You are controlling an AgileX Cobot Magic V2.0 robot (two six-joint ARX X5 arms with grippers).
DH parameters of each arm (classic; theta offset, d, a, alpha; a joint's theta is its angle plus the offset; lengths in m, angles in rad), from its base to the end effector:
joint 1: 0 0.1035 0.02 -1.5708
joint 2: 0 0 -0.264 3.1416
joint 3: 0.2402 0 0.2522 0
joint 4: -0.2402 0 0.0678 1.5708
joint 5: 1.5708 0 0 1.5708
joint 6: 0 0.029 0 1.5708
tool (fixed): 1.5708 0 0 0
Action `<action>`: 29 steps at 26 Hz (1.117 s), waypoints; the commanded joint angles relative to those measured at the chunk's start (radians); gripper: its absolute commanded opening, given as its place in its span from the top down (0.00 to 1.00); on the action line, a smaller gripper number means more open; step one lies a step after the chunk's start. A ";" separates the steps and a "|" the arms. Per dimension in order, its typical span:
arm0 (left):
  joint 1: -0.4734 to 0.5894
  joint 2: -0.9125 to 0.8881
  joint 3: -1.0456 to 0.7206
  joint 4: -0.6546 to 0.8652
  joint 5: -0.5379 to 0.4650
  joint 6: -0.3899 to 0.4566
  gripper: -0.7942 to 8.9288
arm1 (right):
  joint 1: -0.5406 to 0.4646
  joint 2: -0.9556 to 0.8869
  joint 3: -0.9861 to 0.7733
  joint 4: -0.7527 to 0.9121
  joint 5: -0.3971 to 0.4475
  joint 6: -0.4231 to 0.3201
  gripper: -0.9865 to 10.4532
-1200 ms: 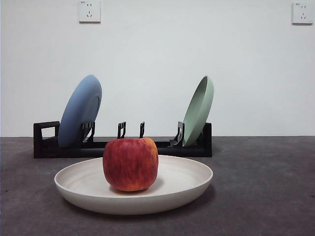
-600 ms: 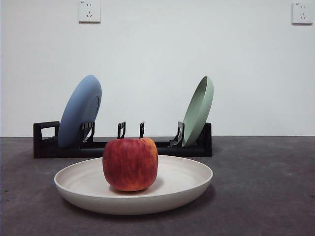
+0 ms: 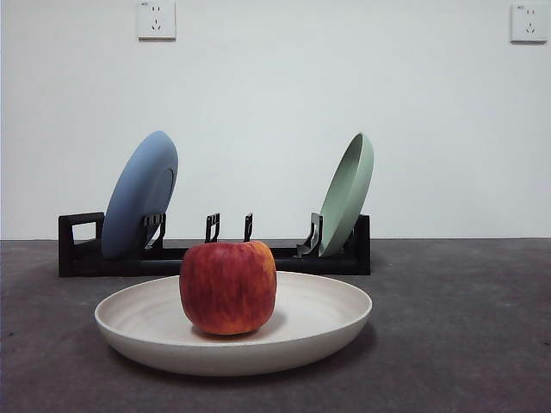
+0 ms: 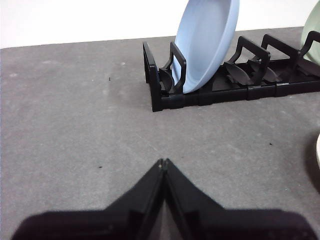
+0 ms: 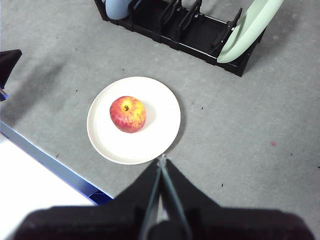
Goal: Take the yellow plate from the plate rack,put the plate on the table,take the apple from the table,put the apple in the plate
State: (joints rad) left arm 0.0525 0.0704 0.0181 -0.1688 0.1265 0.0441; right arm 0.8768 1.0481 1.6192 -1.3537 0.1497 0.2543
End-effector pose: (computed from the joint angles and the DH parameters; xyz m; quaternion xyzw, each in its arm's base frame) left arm 0.0987 0.0015 0.1480 0.0120 0.1090 -0.0392 0.9932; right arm 0.0866 0.0974 0.4471 -0.0762 0.3712 0.2839 0.8808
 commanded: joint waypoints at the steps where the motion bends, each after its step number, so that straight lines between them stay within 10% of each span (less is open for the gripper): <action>1: 0.003 0.002 -0.010 0.010 0.005 0.012 0.92 | -0.027 -0.011 0.002 -0.020 0.028 -0.009 0.91; 5: 0.003 0.002 -0.010 0.010 0.005 0.012 0.92 | -0.252 -0.139 -0.122 0.194 -0.005 -0.289 0.91; 8: 0.003 0.006 -0.010 0.010 0.005 0.012 0.92 | -0.499 -0.324 -0.394 0.489 -0.176 -0.339 0.91; 13: 0.003 0.008 -0.010 0.010 0.005 0.012 0.92 | -0.763 -0.643 -0.901 0.840 -0.185 -0.428 0.91; 29: 0.003 0.008 -0.010 0.010 0.005 0.012 0.92 | -0.835 -1.003 -1.523 1.182 -0.209 -0.385 0.91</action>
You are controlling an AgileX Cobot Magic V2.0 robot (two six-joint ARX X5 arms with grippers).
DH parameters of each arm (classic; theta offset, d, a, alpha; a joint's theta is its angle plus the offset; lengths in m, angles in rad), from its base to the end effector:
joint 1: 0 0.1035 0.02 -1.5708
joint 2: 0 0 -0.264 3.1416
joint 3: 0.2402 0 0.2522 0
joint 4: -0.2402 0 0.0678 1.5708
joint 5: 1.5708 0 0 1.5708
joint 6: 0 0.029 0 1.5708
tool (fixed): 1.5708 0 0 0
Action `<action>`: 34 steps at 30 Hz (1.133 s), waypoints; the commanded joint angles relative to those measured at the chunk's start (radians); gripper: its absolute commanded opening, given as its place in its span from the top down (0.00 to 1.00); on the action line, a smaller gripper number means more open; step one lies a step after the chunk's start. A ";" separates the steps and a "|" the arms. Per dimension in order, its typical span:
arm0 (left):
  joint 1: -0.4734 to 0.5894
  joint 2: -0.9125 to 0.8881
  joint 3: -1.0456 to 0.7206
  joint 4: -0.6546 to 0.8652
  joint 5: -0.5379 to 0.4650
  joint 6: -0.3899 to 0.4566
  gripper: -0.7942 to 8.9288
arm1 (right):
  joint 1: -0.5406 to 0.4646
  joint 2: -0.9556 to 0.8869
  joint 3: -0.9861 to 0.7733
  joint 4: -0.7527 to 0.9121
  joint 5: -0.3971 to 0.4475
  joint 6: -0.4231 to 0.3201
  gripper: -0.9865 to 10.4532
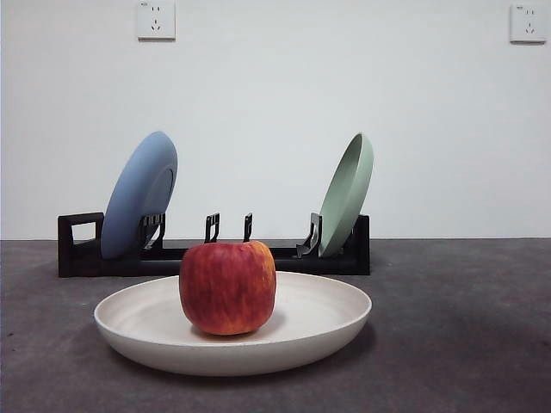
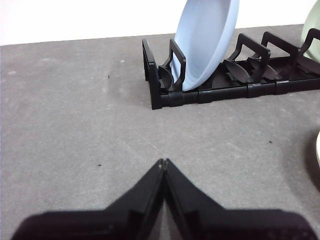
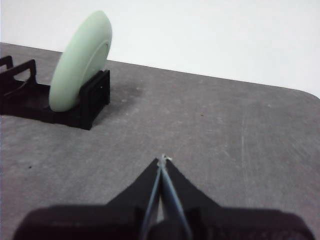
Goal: Take the yellow plate from the plate rack,put the plate on the table,take the apple from the table,put the apple in the plate
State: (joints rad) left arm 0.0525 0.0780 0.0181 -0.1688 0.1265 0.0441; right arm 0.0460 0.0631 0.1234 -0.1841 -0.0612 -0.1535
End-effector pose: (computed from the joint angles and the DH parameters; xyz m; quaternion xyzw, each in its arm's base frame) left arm 0.0990 0.0015 0.1474 0.0117 0.1128 -0.0392 0.9928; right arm 0.0932 0.0061 0.1829 -0.0759 0.0576 0.0581 0.9938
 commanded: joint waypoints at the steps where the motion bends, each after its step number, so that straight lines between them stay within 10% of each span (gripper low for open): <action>1: 0.003 0.000 -0.010 0.010 0.005 0.012 0.92 | -0.006 -0.033 -0.045 0.012 0.002 0.023 0.91; 34: 0.003 0.001 -0.010 0.009 0.005 0.012 0.92 | -0.007 -0.055 -0.109 0.000 0.080 0.127 0.91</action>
